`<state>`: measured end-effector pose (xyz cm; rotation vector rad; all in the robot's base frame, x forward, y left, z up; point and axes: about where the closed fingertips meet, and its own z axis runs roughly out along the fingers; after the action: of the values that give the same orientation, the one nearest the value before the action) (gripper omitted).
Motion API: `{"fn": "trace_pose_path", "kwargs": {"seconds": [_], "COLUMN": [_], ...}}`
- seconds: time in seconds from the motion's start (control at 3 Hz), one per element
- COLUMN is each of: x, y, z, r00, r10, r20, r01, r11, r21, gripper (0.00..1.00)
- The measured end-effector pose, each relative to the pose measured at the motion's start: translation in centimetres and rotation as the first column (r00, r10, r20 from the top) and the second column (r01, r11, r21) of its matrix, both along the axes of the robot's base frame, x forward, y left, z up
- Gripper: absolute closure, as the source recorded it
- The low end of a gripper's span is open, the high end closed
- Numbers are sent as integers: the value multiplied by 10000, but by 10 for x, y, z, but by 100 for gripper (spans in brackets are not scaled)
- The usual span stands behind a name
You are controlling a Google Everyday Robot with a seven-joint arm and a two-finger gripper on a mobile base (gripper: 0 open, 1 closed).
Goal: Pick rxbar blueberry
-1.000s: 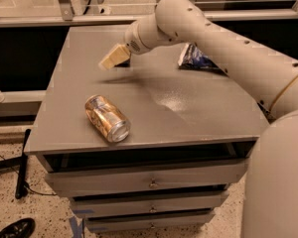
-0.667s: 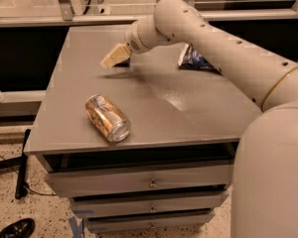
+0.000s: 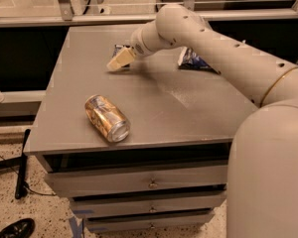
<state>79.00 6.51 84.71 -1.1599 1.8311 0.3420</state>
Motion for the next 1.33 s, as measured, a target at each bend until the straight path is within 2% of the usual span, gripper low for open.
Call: {"fn": "trace_pose_path", "kwargs": {"seconds": [0.33,1.0,1.33], "x": [3,3,-3], "y": [-3,-7,-9], "z": [-2,-2,-9], "r00": [9999,9998,9997], "r10": [-99,-197,-244], "r20": [33,90,-54], "r01": [99,195,245], "r11": [9999,9996,9994], "r21": [82,217,224], "gripper": [16,63,87]}}
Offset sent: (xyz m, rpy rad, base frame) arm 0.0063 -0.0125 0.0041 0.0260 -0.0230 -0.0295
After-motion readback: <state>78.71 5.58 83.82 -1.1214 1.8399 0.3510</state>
